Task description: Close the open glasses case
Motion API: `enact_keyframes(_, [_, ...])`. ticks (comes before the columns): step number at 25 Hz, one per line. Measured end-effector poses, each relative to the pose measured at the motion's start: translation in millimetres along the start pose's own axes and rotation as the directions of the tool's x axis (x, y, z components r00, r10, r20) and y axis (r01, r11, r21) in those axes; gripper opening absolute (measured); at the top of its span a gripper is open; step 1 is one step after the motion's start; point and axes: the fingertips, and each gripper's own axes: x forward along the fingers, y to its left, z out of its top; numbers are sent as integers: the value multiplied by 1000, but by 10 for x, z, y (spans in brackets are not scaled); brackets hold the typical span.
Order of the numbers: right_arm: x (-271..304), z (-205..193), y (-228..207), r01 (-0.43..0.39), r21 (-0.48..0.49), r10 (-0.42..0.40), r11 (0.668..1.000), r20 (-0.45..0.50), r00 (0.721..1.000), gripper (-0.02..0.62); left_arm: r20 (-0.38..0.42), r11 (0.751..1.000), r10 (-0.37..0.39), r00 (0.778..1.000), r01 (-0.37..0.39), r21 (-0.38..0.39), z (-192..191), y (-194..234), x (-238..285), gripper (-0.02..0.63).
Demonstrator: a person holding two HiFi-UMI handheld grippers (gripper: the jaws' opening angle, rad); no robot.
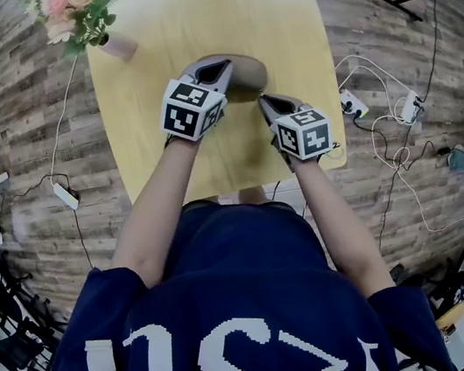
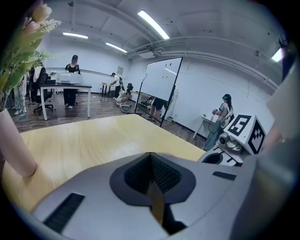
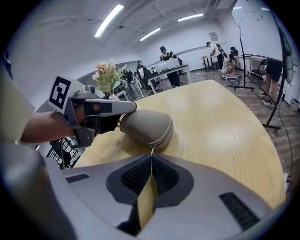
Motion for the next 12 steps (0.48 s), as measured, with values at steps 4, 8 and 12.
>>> enact_keyframes(4, [27,59,-9,-2,30,2,1000,9,1000,29,1,1000,1,1000,-1,1,1,7,-6,14])
enact_keyframes(8, [9,61,-10,-2,9,2,1000,1,1000,26,1,1000,2,1000,-2,7,-1,2,-6,14])
enact_keyframes(12, [-21,68,-33,5,-28,-5,1000,1,1000,25,-7,999,8,1000,-8,37,-4,-9,4,14])
